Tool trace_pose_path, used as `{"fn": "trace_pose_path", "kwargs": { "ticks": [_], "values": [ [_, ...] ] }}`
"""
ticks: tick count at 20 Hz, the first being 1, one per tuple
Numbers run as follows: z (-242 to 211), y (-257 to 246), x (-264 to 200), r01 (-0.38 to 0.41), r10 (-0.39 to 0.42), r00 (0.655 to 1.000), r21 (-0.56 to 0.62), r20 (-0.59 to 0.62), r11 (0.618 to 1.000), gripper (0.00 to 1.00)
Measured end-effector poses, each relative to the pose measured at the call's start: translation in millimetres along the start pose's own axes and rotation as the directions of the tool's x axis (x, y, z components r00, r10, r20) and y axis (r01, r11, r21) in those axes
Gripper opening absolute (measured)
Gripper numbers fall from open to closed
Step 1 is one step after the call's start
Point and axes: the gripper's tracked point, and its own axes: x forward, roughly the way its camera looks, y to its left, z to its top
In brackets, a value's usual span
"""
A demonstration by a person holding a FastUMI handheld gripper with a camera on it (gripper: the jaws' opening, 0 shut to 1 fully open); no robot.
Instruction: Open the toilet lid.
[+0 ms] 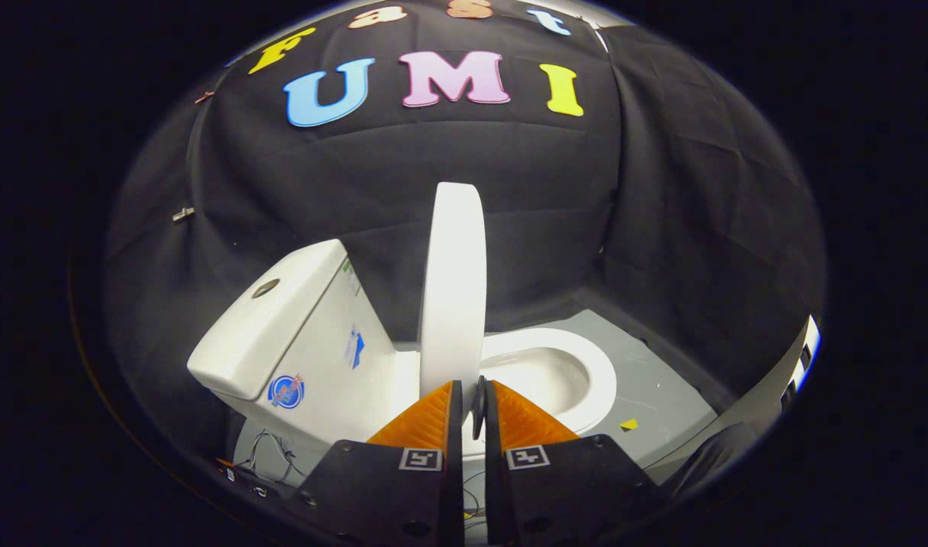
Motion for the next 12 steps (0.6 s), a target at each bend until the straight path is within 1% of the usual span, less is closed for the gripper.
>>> {"fn": "trace_pose_path", "kwargs": {
  "ticks": [2,7,12],
  "values": [
    [1,20,-3,-0.012,0.012,1.0,-0.033,0.016,0.999,0.16],
    [1,57,-8,-0.009,0.015,0.998,-0.097,0.057,0.995,0.16],
    [-2,94,-9,-0.034,0.049,0.995,-0.171,0.083,0.985,0.17]
  ]
}}
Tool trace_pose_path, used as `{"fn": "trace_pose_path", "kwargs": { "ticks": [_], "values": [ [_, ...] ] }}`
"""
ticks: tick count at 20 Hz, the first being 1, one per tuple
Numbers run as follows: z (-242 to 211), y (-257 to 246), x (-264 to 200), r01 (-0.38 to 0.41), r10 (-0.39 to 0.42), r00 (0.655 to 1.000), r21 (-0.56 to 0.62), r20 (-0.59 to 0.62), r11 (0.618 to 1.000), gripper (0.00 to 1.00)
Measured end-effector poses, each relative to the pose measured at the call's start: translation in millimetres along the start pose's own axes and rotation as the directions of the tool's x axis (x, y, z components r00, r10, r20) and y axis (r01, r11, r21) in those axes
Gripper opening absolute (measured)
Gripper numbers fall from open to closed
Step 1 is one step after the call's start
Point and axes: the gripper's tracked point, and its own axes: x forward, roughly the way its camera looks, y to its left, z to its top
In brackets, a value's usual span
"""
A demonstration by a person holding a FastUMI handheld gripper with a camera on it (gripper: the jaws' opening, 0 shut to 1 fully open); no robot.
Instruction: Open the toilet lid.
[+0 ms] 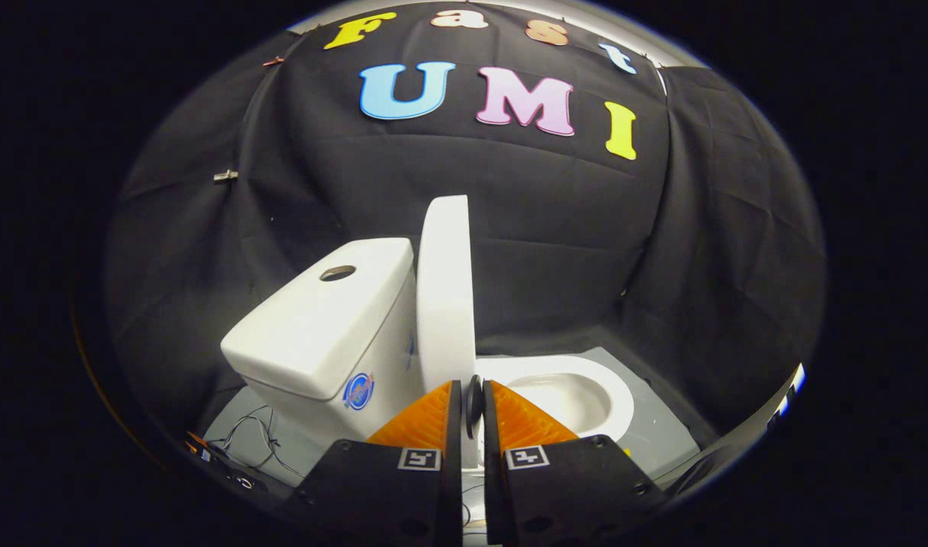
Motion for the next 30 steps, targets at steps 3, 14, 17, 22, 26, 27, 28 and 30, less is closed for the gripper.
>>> {"fn": "trace_pose_path", "kwargs": {
  "ticks": [3,14,17,22,26,27,28,30],
  "values": [
    [-1,12,-2,-0.007,0.007,1.0,-0.029,0.013,1.0,0.21],
    [-6,45,-3,-0.015,0.016,1.0,-0.117,0.012,0.993,0.21],
    [-5,42,-3,0.001,0.002,1.0,-0.157,0.021,0.988,0.21],
    [-14,53,-6,-0.059,0.064,0.998,-0.181,0.026,0.982,0.6],
    [-11,53,-13,-0.08,0.085,0.996,-0.172,0.026,0.982,0.99],
    [-5,49,-17,-0.074,0.082,0.996,-0.167,0.041,0.983,0.98],
    [2,46,-22,-0.072,0.083,0.995,-0.162,0.057,0.984,0.98],
    [13,42,-31,-0.087,0.099,0.992,-0.148,0.079,0.985,0.99]
  ]
}}
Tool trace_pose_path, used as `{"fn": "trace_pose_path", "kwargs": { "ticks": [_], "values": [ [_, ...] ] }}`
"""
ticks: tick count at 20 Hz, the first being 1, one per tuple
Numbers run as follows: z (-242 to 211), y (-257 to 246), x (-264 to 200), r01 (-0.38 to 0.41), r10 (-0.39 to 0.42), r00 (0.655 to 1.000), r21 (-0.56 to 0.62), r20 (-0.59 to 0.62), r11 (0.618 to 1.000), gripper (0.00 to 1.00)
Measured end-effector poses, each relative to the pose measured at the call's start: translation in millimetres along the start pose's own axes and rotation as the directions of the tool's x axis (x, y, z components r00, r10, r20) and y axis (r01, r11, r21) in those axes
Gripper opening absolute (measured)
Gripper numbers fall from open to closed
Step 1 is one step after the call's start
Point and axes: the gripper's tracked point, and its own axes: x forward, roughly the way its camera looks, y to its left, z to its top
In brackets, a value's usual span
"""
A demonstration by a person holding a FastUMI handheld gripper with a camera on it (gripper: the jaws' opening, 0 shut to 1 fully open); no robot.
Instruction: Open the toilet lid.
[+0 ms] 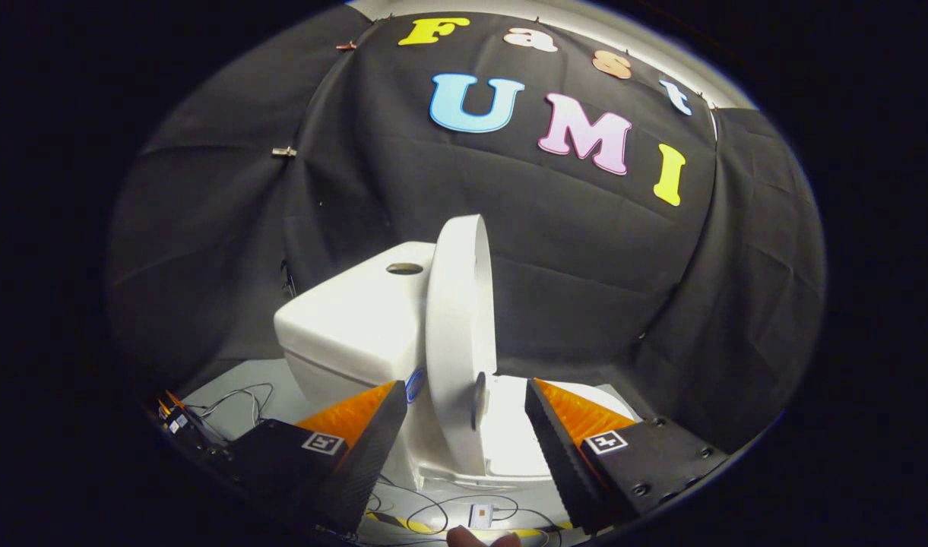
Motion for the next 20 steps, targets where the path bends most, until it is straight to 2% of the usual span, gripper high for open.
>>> {"fn": "trace_pose_path", "kwargs": {
  "ticks": [7,14,20],
  "values": [
    [47,-30,-35,-0.059,0.053,0.997,0.092,0.062,0.994,0.99],
    [87,-71,-76,-0.092,0.077,0.989,0.111,0.128,0.99,0.99],
    [121,-119,-109,-0.078,0.042,0.976,0.165,0.212,0.983,0.99]
  ]
}}
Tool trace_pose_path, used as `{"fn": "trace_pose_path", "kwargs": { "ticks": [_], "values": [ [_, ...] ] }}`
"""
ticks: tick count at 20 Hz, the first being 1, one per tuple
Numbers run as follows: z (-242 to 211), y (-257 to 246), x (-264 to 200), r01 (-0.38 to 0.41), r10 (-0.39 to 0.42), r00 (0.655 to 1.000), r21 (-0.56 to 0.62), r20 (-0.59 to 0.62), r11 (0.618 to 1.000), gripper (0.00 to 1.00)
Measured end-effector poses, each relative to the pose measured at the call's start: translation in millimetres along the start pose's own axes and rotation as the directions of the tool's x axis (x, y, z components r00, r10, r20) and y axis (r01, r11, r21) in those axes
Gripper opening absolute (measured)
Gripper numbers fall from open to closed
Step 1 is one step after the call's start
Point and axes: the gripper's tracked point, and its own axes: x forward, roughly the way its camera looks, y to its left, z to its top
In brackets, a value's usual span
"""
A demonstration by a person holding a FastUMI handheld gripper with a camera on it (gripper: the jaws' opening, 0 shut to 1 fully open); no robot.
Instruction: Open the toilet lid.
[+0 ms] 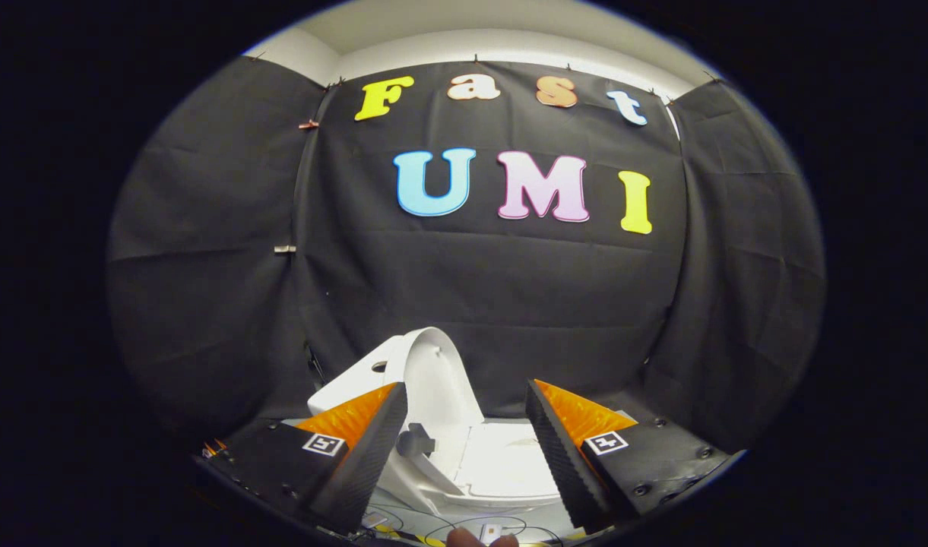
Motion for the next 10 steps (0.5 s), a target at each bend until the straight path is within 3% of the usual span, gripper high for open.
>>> {"fn": "trace_pose_path", "kwargs": {
  "ticks": [10],
  "values": [
    [52,-61,-38,0.048,-0.046,0.989,-0.006,0.138,0.999,0.98]
  ]
}}
